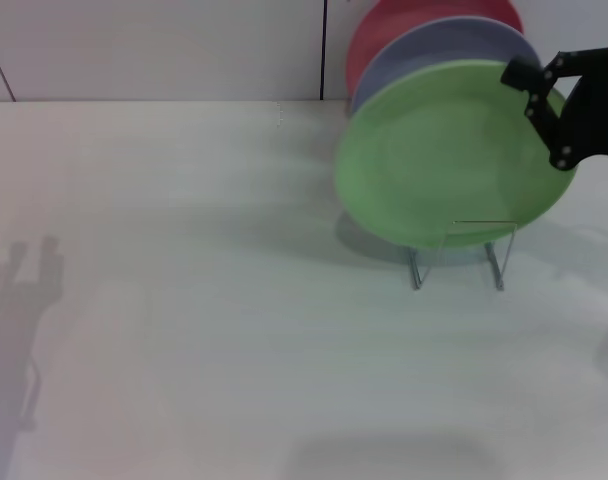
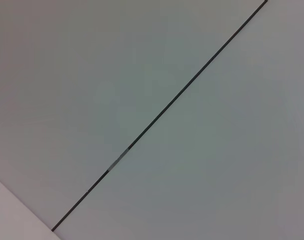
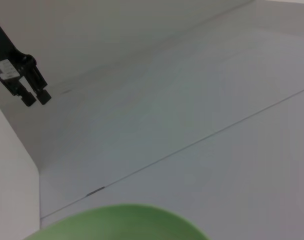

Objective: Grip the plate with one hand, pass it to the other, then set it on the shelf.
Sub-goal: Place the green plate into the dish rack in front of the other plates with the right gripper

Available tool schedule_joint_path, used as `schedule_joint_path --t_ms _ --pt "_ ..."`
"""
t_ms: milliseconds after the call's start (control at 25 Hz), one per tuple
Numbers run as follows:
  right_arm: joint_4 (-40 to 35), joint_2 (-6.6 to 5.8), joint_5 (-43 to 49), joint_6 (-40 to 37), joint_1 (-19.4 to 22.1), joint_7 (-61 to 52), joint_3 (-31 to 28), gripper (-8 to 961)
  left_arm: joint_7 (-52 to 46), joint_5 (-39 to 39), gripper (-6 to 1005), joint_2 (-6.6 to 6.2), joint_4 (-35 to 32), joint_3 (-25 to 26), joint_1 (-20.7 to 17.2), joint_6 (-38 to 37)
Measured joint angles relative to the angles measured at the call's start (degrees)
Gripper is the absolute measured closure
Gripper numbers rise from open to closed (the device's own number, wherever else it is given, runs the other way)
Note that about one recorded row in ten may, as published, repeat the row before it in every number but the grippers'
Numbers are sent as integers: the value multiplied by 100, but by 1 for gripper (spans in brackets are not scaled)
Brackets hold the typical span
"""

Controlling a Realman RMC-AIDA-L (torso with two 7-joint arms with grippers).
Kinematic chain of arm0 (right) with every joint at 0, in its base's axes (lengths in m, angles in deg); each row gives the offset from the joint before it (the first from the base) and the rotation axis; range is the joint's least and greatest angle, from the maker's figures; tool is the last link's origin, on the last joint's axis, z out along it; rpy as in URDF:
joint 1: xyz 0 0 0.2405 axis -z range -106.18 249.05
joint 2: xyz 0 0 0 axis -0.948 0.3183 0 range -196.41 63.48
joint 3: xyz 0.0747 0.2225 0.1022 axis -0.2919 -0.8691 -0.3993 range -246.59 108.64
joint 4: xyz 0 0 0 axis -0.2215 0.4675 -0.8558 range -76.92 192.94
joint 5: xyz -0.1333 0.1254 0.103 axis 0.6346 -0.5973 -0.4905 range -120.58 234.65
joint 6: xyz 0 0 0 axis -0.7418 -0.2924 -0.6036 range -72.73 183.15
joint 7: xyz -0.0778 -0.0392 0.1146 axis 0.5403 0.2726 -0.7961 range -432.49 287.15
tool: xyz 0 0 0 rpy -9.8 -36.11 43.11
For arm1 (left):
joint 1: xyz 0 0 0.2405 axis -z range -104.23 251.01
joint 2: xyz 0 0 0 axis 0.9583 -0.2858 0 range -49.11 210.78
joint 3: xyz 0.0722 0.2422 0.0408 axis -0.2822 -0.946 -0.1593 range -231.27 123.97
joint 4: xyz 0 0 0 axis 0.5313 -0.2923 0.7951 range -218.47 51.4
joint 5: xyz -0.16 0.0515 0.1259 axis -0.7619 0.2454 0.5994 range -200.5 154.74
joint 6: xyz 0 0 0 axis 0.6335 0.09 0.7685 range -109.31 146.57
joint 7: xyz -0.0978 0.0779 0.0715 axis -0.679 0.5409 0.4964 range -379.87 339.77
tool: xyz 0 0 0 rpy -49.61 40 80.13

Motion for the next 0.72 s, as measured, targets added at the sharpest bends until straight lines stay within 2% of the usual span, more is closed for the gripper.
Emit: schedule_joint_path --t_ms 360,720 --pt "-27 112 -18 -1 35 5 37 942 -144 118 520 -9 -70 0 -37 15" --pt "-44 148 -32 64 45 22 37 941 -144 119 520 -17 -71 0 -38 -5"
